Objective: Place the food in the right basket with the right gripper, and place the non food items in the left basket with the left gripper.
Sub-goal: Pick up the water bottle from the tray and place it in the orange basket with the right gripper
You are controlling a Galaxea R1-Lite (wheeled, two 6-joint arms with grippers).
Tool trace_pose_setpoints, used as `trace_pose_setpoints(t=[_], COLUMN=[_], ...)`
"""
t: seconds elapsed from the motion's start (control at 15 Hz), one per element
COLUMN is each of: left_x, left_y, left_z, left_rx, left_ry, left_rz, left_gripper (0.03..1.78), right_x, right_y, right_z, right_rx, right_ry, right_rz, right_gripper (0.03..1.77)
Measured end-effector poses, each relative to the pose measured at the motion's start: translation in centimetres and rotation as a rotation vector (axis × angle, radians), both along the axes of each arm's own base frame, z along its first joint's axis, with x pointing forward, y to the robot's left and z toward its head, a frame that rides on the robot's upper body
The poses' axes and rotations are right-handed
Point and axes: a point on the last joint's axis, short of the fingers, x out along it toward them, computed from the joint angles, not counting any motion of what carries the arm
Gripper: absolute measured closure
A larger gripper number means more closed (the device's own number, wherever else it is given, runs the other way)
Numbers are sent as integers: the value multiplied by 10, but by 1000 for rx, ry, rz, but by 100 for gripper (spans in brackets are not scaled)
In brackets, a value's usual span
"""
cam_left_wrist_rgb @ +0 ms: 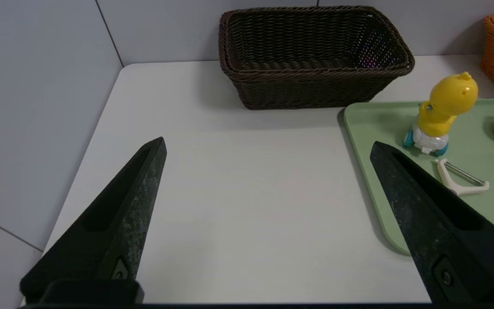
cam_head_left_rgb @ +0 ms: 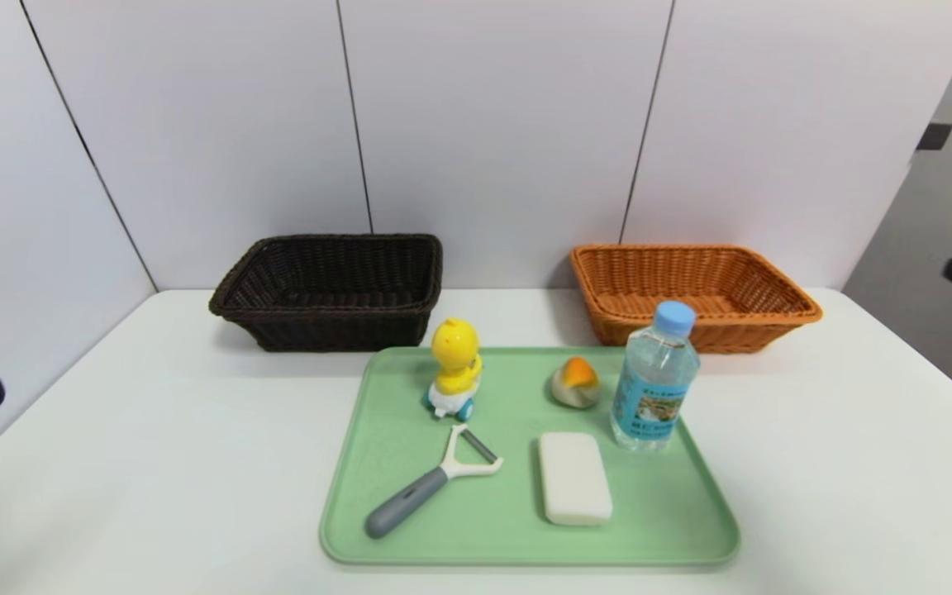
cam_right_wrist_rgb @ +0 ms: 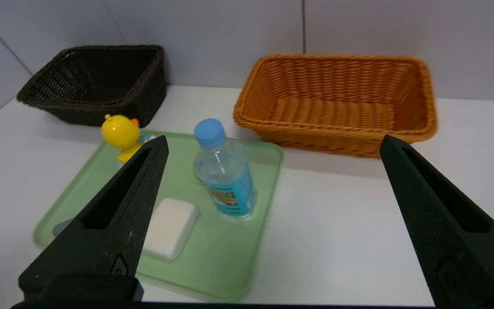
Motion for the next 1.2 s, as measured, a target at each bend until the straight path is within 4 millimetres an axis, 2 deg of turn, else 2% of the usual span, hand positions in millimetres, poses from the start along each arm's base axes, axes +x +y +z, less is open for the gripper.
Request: trace_pose_setpoints(t=[0.13, 0.2, 0.33, 0.47, 0.67, 0.8, 1.2], left_x=[37, 53, 79, 96, 102, 104, 115], left_y=[-1, -4, -11, -19, -25, -28, -35], left_z=[23, 27, 26, 21, 9, 7, 2], left_rx=[0, 3, -7, -56, 20, 38, 7], left_ry=[37, 61, 125, 179, 293, 310, 335], left_rz=[-13, -24, -44, -41, 11, -4, -24], left_gripper=[12, 12, 12, 12, 12, 12, 12], right_x=[22, 29, 39, 46, 54, 56, 42], right_y=[20, 32, 59, 79, 91, 94, 102], right_z=[-3, -7, -16, -26, -39, -47, -79], right_rx=[-7, -8, -18, -69, -174, -198, -214], right_ry=[72, 108, 174, 210, 232, 248, 305], right_rz=[71, 94, 109, 60, -49, -43, 40], right_gripper=[10, 10, 10, 10, 10, 10, 10])
